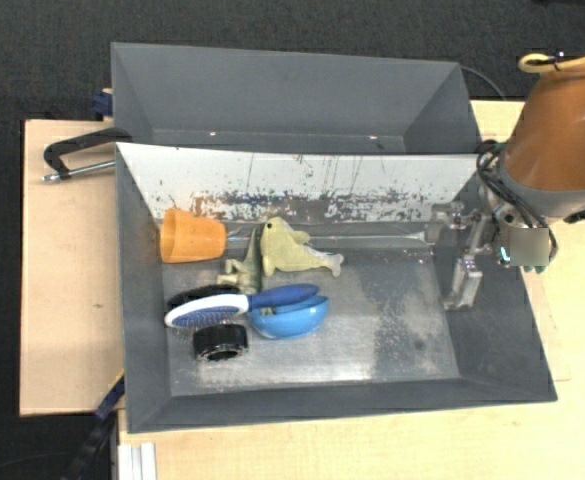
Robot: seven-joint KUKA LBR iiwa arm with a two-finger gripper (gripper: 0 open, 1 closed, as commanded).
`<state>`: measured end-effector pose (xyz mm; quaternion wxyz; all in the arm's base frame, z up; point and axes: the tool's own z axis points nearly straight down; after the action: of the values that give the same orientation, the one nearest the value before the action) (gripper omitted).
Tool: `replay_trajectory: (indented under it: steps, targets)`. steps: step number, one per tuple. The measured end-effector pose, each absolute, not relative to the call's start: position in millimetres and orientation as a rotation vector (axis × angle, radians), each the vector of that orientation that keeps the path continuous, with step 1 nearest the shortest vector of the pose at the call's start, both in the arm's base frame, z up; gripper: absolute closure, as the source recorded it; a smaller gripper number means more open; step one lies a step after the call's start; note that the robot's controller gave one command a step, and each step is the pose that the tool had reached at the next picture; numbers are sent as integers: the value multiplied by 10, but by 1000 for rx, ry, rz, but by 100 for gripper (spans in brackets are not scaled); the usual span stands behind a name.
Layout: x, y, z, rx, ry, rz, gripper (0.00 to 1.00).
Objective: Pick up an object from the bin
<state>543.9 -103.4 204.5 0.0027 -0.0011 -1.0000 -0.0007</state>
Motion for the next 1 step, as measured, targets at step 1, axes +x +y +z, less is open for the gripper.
replay_trajectory:
  steps: [1]
  targets:
    - [5847, -217, 663, 58, -3137, -6, 0]
